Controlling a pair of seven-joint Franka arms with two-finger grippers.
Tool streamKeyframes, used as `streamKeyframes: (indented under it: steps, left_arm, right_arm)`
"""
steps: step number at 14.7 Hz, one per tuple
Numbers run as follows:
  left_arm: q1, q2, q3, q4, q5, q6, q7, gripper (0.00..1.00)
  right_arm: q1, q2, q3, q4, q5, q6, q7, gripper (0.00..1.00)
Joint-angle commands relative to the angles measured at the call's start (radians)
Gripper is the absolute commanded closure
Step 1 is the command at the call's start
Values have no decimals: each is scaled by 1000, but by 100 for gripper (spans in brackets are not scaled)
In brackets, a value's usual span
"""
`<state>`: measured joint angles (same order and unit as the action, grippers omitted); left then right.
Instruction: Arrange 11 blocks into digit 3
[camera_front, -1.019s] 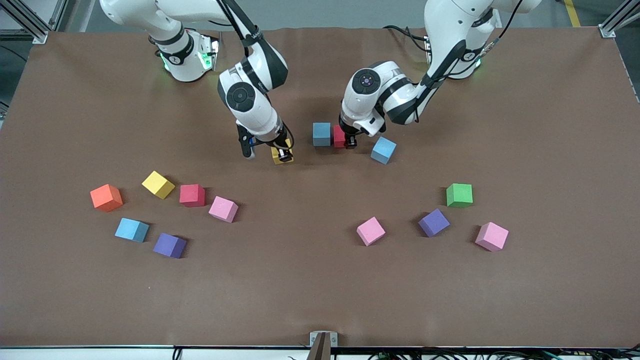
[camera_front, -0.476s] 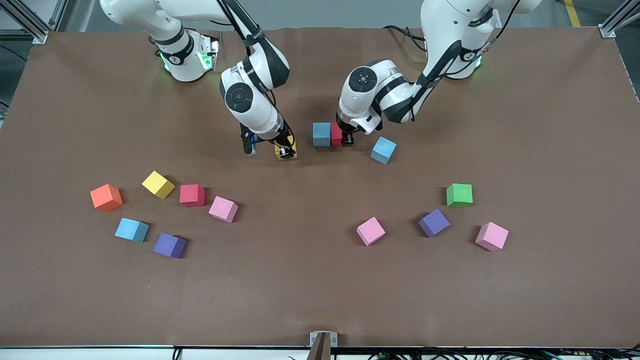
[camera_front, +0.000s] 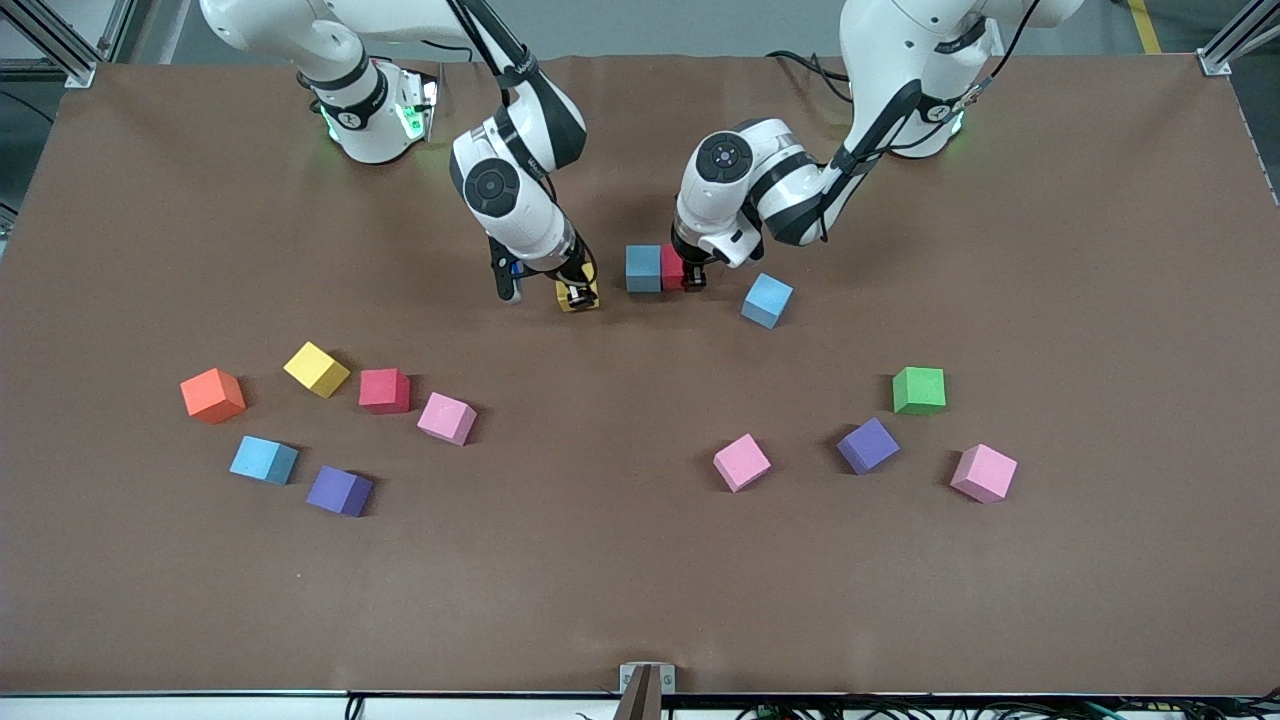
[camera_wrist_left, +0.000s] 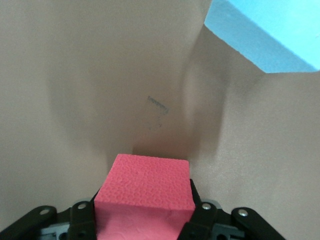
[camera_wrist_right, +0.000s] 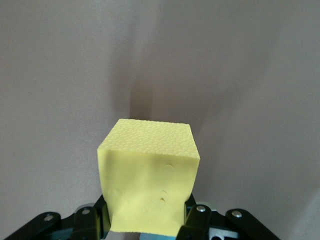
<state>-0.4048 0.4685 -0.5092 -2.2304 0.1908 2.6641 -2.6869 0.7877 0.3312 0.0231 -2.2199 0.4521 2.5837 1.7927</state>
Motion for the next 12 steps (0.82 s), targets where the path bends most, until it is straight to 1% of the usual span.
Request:
streamKeyframes:
  steps: [1, 4, 6, 7, 9, 10, 11, 12]
  left_arm:
    - [-9, -4, -3, -5, -1, 14, -14, 70]
    - [-9, -4, -3, -5, -1, 14, -14, 70]
    - [-9, -4, -3, -3, -1, 14, -14, 65]
    - [-9, -2, -3, -2, -1, 14, -14, 56]
    - [-6, -1, -3, 0, -1, 14, -14, 30]
    - [-6, -2, -3, 0, -1, 14, -14, 21]
    - [-6, -2, -3, 3, 1, 14, -14, 3]
    - [-6, -2, -3, 8, -1, 13, -14, 0]
  right_arm:
    - [36, -9, 4, -20, 28, 33, 56, 100]
    - [36, 5, 4, -20, 28, 42, 57, 100]
    - [36, 12, 4, -20, 30, 62, 60, 100]
    - [36, 18, 4, -20, 37, 75, 63, 100]
    - [44, 25, 4, -20, 60, 82, 65, 100]
    - [47, 25, 6, -20, 63, 81, 65, 100]
    - [48, 25, 6, -20, 66, 81, 65, 100]
    - [48, 25, 6, -20, 74, 79, 66, 100]
